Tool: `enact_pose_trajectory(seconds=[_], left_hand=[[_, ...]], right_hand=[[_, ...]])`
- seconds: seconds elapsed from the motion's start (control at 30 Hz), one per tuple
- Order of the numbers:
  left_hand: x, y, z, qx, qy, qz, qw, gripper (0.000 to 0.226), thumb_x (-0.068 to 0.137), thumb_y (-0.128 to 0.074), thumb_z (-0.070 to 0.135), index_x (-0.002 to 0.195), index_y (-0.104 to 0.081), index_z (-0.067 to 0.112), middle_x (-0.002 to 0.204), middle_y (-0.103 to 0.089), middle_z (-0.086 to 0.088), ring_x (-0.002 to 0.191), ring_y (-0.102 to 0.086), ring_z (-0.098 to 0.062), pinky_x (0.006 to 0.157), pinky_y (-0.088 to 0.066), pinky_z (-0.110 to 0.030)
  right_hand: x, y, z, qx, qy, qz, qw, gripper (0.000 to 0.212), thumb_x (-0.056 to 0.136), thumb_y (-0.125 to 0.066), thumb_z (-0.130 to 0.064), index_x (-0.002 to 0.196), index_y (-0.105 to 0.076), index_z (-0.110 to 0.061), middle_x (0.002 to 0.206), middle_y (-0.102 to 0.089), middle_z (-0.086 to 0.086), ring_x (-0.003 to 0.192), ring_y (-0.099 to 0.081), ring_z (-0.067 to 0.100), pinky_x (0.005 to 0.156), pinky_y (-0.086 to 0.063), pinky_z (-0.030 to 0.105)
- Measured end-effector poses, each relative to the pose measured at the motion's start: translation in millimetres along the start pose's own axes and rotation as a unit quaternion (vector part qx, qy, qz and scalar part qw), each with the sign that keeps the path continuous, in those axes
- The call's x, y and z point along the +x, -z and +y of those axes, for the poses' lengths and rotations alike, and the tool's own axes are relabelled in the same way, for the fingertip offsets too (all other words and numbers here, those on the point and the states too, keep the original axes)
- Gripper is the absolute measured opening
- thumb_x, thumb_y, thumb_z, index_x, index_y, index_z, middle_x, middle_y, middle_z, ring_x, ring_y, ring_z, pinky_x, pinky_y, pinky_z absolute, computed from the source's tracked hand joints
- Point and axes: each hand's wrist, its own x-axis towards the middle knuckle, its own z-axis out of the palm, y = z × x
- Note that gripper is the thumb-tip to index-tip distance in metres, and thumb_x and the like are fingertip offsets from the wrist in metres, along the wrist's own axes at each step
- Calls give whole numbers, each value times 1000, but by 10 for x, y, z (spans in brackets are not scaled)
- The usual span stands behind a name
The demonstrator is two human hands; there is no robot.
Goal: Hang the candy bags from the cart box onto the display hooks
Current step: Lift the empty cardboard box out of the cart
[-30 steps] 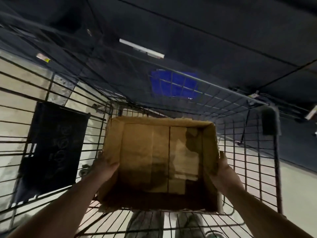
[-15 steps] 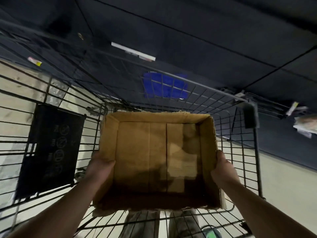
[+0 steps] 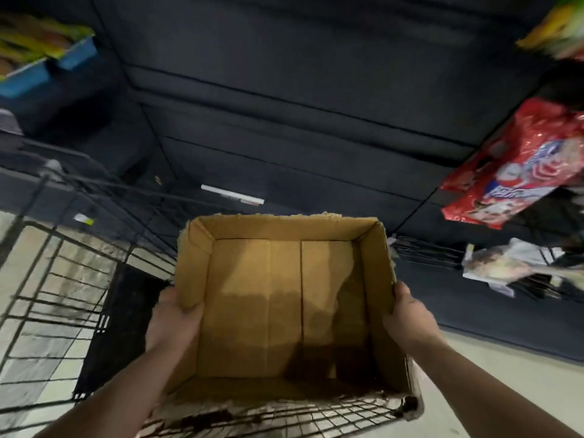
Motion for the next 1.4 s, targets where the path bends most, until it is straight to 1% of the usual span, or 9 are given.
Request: enact_pose_trajectory(seconds=[0.17,0.27,0.47,0.57,0.63,0.77,0.93,1.13,1.4], left_hand=[[-314,147,483,-18,-68,24,997,55,88,-65,30,135,-44,11,118,-61,-17,103,-59,-39,75,-46,-40],[-564,80,894,-31,-129,23,991,54,88,-65,31,134,-44,12,116,-59,-13,101,-57,-35,72,-41,-36],[-1251,-467,1775,-14,-205,-10,979,49,86,-66,31,129,-48,17,110,-62,-10,95,-60,-35,75,-49,-40],[-1778,-884,2159,-1,-252,-35,967,47,85,-67,31,127,-49,19,103,-57,-4,87,-56,-30,72,-46,-37],[-2160,-1199,2357,13,-291,-64,955,44,84,-68,30,123,-51,16,105,-60,-10,88,-57,-32,72,-47,-38],[-2994,-1822,2638,46,-347,-128,928,47,86,-65,33,126,-48,17,110,-60,-13,90,-60,-35,75,-52,-42],[-4036,-2569,2815,79,-395,-189,896,49,84,-68,27,127,-51,13,117,-61,-19,103,-59,-40,84,-50,-45],[-4991,-3325,2950,129,-454,-247,846,63,88,-65,31,142,-39,14,133,-54,-17,115,-55,-39,90,-49,-44],[-5904,-4525,3322,198,-510,-317,775,52,86,-65,33,131,-47,14,126,-58,-14,115,-55,-35,91,-48,-43]], right_hand=[[-222,490,256,22,11,59,998,50,88,-43,-8,136,-33,-18,108,-63,13,96,-62,35,75,-50,37],[-363,744,634,42,2,101,994,53,88,-43,-8,139,-32,-17,111,-63,12,94,-60,32,69,-44,32],[-816,1136,1783,90,-75,171,978,49,86,-44,-8,134,-36,-14,110,-64,15,94,-62,35,70,-47,34],[-1156,1229,2520,126,-133,192,964,48,88,-45,-10,134,-36,-15,116,-62,15,102,-61,35,74,-45,33],[-1432,1257,3025,156,-167,203,952,49,87,-46,-9,135,-36,-16,112,-62,13,101,-61,32,71,-40,29],[-2091,1229,3949,180,-217,249,926,40,86,-52,-13,126,-45,-18,91,-51,0,80,-52,19,67,-37,25],[-2873,1057,4937,208,-315,271,885,33,88,-51,-16,121,-44,-18,113,-63,11,102,-62,31,78,-43,31],[-3510,728,5781,241,-410,270,837,35,83,-50,-15,117,-43,-15,109,-65,12,97,-62,33,74,-46,33],[-3797,503,6658,272,-505,272,773,45,83,-54,-17,126,-43,-14,106,-64,8,87,-61,27,65,-44,29]])
